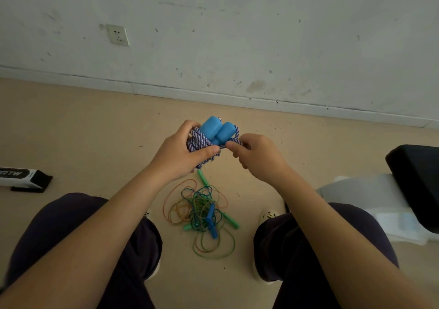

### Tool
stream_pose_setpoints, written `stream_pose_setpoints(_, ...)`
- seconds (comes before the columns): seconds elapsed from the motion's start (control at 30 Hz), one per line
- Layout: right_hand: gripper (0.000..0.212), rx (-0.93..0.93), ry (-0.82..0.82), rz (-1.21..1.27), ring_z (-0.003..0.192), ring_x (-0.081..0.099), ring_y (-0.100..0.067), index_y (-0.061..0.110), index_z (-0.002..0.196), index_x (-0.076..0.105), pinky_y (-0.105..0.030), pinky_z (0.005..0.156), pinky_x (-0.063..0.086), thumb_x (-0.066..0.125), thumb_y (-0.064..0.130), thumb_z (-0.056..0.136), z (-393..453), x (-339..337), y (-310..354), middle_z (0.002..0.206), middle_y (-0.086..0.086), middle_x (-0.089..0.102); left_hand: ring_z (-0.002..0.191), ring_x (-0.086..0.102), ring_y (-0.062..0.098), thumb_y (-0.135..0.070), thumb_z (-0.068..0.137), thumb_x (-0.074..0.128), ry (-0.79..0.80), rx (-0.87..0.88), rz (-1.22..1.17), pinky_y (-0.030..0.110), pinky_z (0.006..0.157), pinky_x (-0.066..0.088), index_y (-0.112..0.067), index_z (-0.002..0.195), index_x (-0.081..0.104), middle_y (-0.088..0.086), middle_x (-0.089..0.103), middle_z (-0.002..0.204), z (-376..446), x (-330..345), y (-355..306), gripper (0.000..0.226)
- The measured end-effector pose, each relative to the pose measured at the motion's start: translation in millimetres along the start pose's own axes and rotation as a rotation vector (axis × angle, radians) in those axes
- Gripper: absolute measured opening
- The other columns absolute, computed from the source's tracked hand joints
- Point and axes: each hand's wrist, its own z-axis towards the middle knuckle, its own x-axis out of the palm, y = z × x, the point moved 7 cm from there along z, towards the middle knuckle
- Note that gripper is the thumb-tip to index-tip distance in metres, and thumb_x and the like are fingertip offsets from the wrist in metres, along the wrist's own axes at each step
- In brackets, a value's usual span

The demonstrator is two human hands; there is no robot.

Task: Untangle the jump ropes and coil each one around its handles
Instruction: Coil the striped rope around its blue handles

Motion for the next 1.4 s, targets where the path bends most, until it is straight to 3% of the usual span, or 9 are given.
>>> stream_pose_setpoints(0.1,0.035,-0.064,0.103,-0.072,0.063,0.05,-0.009,0.01,0.082,0.061,-0.028,0.063,0.04,0.047,0.035,0.102,-2.3,10.5,13.2,0.066,0.011,0.052,0.073,0.069,0.018,-0.046,0.081,0.077,-0.113,0.005,0.063,0.048,0.065,0.061,-0.026,0.119,0.053,-0.004,0.067,0.095,1.6,-7.9,2.6,0.049)
stream_pose_setpoints(0.33,0.036,-0.194,0.279,0.118,0.046,0.043,0.001,0.02,0.066,0.057,-0.011,0.049,0.033,0.051,0.027,0.101,-11.1,19.9,31.4,0.046,0.02,0.048,0.073,0.067,0.022,-0.048,0.084,0.073,-0.201,0.033,0.107,0.051,0.064,0.058,-0.024,0.119,0.054,-0.003,0.065,0.09,3.2,-14.0,5.0,0.046)
stream_pose_setpoints(0.53,0.036,-0.179,0.114,0.256,0.047,0.039,-0.006,0.022,0.062,0.058,-0.021,0.048,0.033,0.058,0.027,0.098,-6.0,-1.2,13.8,0.053,0.008,0.047,0.055,0.067,0.011,-0.046,0.081,0.078,0.232,-0.064,0.144,0.03,0.043,0.053,-0.032,0.118,0.055,-0.002,0.068,0.09,1.9,14.1,5.5,0.046)
stream_pose_setpoints(0.7,0.029,-0.069,0.217,0.238,0.045,0.038,-0.009,0.01,0.072,0.066,-0.024,0.047,0.032,0.069,0.032,0.09,-2.1,4.4,2.3,0.052,0.006,0.048,0.071,0.065,0.002,-0.052,0.076,0.079,0.416,-0.066,0.201,0.017,0.055,0.047,-0.037,0.11,0.056,-0.006,0.068,0.1,-4.2,29.7,11.5,0.044)
stream_pose_setpoints(0.8,0.035,-0.031,0.241,0.306,0.058,0.043,-0.019,0.002,0.083,0.069,-0.03,0.054,0.035,0.076,0.036,0.082,-0.9,-6.1,-3.8,0.068,-0.008,0.054,0.071,0.071,0.01,-0.056,0.073,0.078,0.382,-0.105,0.092,0.026,0.055,0.054,-0.035,0.113,0.058,-0.004,0.07,0.1,-4.2,22.6,15.0,0.05)
stream_pose_setpoints(0.9,0.032,-0.036,0.224,0.25,0.084,0.058,-0.02,0.008,0.086,0.07,-0.035,0.078,0.046,0.076,0.039,0.081,0.2,-5.1,-5.2,0.096,-0.008,0.064,0.079,0.069,0.012,-0.056,0.075,0.076,0.32,-0.079,0.163,0.027,0.06,0.054,-0.033,0.116,0.059,-0.006,0.068,0.098,-1.4,9.9,13.3,0.05)
stream_pose_setpoints(1.13,0.025,-0.031,0.136,0.598,0.08,0.062,-0.024,0.011,0.082,0.064,-0.054,0.083,0.055,0.074,0.035,0.085,50.0,-17.1,-0.1,0.088,-0.012,0.067,0.086,0.072,0.017,-0.037,0.07,0.089,0.355,-0.1,0.096,0.043,0.083,0.06,-0.026,0.134,0.04,-0.003,0.066,0.114,26.7,-8.6,-5.6,0.081)
stream_pose_setpoints(1.23,0.032,-0.046,0.134,0.663,0.075,0.062,-0.022,0.008,0.084,0.063,-0.041,0.07,0.053,0.078,0.036,0.077,79.8,-11.1,-4.4,0.086,-0.018,0.066,0.087,0.073,0.016,-0.033,0.066,0.092,0.395,-0.074,0.112,0.042,0.083,0.06,-0.03,0.124,0.051,-0.003,0.067,0.112,57.5,-10.6,-12.3,0.071)
stream_pose_setpoints(1.4,0.023,0.129,-0.05,0.789,0.066,0.064,-0.026,0.005,0.086,0.057,-0.044,0.067,0.056,0.069,0.023,0.09,136.8,24.2,-79.8,0.075,-0.013,0.066,0.072,0.07,0.019,-0.032,0.073,0.087,0.109,-0.25,-0.096,0.028,0.053,0.054,-0.02,0.112,0.064,0.001,0.066,0.1,123.1,6.6,58.0,0.047)
